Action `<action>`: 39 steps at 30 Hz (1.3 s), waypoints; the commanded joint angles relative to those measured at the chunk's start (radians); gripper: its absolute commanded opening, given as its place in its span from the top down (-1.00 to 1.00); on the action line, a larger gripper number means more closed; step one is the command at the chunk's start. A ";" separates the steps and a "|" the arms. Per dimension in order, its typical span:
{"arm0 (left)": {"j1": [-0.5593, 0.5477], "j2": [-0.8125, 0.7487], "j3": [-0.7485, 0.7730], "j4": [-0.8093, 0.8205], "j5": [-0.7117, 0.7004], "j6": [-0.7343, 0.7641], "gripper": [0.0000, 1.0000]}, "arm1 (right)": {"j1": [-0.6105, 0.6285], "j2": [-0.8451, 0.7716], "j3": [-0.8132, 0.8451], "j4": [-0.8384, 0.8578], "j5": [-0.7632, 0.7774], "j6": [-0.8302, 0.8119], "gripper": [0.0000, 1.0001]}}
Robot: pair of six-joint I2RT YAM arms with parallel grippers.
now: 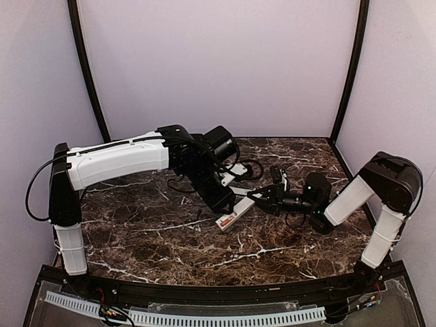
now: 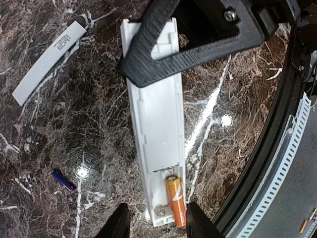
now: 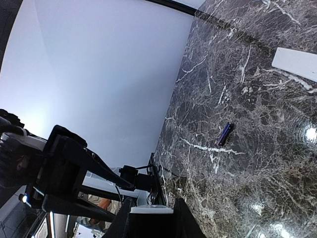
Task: Load the batteries into the remote control
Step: Place the battery in the battery compartment, then load the battery into the battery compartment.
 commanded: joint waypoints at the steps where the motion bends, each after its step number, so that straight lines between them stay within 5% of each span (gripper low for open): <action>1: 0.013 -0.080 -0.007 0.017 -0.006 0.014 0.22 | 0.007 0.015 -0.006 0.102 -0.021 0.012 1.00; 6: 0.022 -0.189 -0.130 0.181 -0.009 0.110 0.24 | 0.005 0.014 -0.006 0.105 -0.038 0.017 1.00; 9: 0.021 -0.396 -0.407 0.419 -0.001 0.217 0.21 | 0.005 0.012 -0.004 0.102 -0.067 0.020 1.00; 12: 0.019 -0.587 -0.595 0.623 0.024 0.361 -0.30 | 0.005 0.005 -0.004 0.103 -0.091 0.025 1.00; 16: 0.018 -0.674 -0.715 0.634 0.122 0.526 -0.54 | 0.010 -0.001 0.009 0.094 -0.122 0.029 1.00; 23: -0.069 -0.623 -0.729 0.542 0.107 0.769 -0.13 | 0.035 0.011 0.045 0.087 -0.145 0.042 1.00; 34: -0.125 -0.553 -0.712 0.514 0.137 0.879 0.42 | 0.070 0.036 0.069 0.107 -0.142 0.064 1.00; 39: -0.127 -0.543 -0.706 0.503 0.151 0.904 0.50 | 0.082 0.045 0.072 0.120 -0.142 0.070 1.00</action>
